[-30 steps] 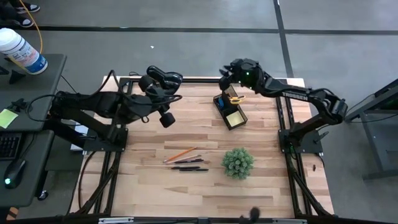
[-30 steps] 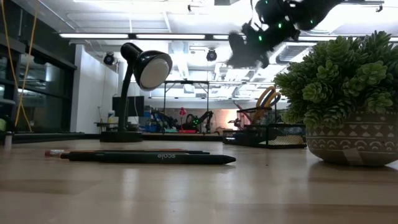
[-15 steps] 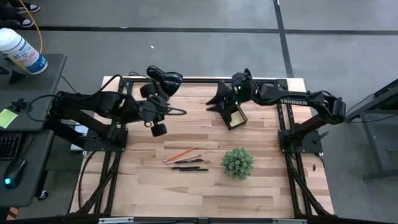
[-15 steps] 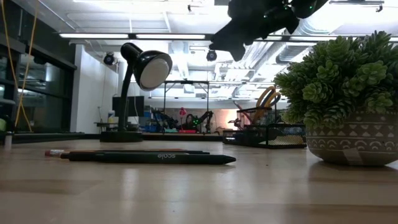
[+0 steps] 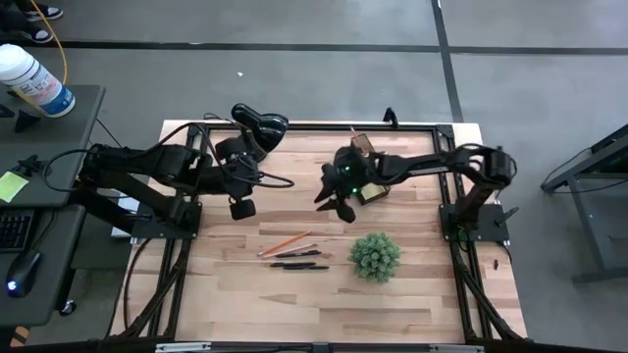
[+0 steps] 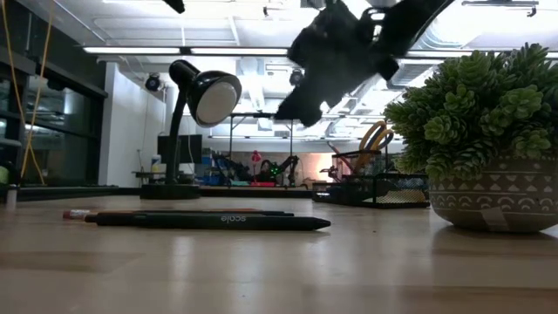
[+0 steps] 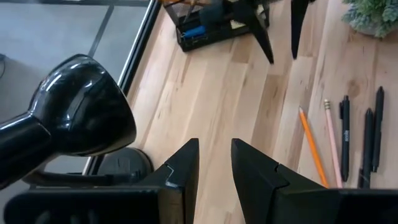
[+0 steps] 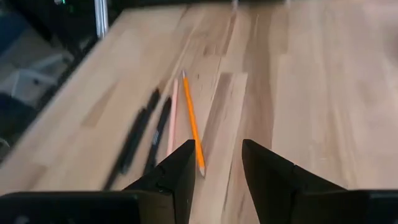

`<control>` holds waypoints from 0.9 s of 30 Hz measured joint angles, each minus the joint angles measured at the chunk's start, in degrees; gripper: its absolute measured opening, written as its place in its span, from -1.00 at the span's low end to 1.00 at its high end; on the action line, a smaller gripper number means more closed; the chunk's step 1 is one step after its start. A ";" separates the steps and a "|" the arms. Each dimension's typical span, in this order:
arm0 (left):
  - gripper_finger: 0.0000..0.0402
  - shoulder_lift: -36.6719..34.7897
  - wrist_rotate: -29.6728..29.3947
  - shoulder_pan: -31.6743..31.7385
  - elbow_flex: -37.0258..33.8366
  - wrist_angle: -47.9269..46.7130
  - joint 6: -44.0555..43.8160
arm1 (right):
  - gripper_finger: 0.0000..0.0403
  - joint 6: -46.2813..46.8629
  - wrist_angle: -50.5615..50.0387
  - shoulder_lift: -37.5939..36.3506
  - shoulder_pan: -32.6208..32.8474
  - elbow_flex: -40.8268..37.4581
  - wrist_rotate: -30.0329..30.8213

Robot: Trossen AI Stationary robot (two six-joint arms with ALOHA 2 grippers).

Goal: Pick and place office supplies into organizer
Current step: Put the orange pencil into the desk organizer

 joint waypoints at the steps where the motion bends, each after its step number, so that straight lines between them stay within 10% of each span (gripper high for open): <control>1: -0.59 0.18 0.18 0.00 0.00 0.02 -0.08 | -0.36 -1.50 0.25 0.97 0.30 0.00 -0.01; 27: -0.59 2.62 2.32 0.00 -0.02 -1.83 0.14 | -0.37 -16.78 -4.45 15.81 2.72 8.68 2.45</control>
